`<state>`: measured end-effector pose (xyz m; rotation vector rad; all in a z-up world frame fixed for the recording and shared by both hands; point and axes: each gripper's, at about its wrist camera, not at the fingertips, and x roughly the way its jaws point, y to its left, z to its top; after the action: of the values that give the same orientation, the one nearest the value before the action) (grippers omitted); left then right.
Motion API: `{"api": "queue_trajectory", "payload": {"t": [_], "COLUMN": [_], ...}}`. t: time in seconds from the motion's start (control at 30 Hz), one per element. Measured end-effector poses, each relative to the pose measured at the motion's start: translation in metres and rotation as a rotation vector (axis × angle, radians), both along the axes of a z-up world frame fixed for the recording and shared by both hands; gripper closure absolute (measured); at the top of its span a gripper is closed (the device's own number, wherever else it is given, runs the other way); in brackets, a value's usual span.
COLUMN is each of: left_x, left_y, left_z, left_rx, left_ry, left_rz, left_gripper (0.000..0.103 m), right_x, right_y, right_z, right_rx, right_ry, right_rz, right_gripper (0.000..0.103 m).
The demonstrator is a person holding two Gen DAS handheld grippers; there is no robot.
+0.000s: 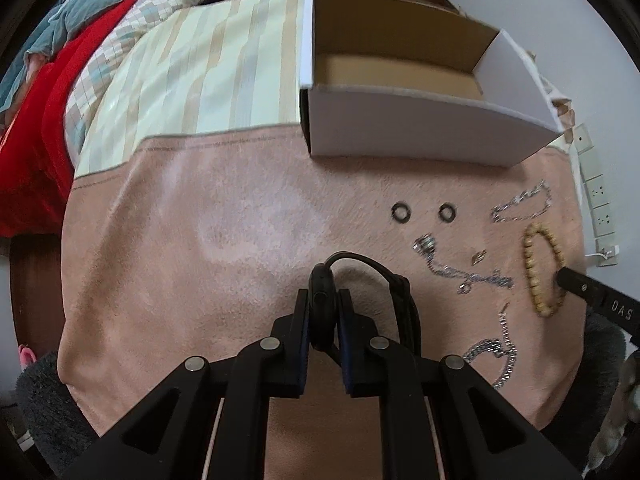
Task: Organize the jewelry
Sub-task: 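Carry the watch with the left tool into the box while the right tool drops the bead bracelet in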
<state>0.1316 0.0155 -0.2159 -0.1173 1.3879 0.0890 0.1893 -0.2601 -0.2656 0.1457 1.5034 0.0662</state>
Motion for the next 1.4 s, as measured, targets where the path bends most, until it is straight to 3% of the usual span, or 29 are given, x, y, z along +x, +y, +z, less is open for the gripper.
{"api": "queue_trajectory", "payload": {"t": [0.17, 0.43, 0.67, 0.8, 1.07, 1.2, 1.27, 1.33, 1.4], "left_x": [0.007, 0.038, 0.082, 0.109, 0.148, 0.155, 0.156, 0.155, 0.153], "left_y": [0.002, 0.005, 0.011, 0.016, 0.022, 0.023, 0.023, 0.023, 0.026], "left_z": [0.034, 0.090, 0.097, 0.083, 0.043, 0.040, 0.044, 0.053, 0.061], "left_rx": [-0.024, -0.074, -0.084, -0.100, -0.132, -0.141, -0.123, -0.121, -0.102], "left_ry": [-0.056, -0.157, -0.176, -0.136, -0.024, 0.001, -0.006, -0.031, -0.057], "left_rz": [-0.003, -0.016, -0.027, -0.024, -0.025, -0.008, -0.008, -0.004, 0.007], "left_gripper": [0.093, 0.094, 0.094, 0.093, 0.091, 0.088, 0.070, 0.034, 0.029], "right_x": [0.000, 0.021, 0.064, 0.097, 0.140, 0.152, 0.155, 0.154, 0.153], "right_y": [0.013, 0.039, 0.072, 0.093, 0.128, 0.131, 0.128, 0.124, 0.121], "right_z": [0.032, 0.123, 0.182, 0.168, 0.107, 0.093, 0.089, 0.089, 0.093], "right_rx": [0.069, 0.178, 0.216, 0.199, 0.144, 0.188, 0.204, 0.194, 0.183], "right_ry": [-0.054, -0.200, -0.309, -0.287, -0.190, -0.140, -0.114, -0.109, -0.120], "right_rz": [0.023, 0.087, 0.156, 0.191, 0.252, 0.260, 0.250, 0.247, 0.241], "right_gripper": [0.094, 0.094, 0.094, 0.094, 0.094, 0.093, 0.093, 0.091, 0.079]}}
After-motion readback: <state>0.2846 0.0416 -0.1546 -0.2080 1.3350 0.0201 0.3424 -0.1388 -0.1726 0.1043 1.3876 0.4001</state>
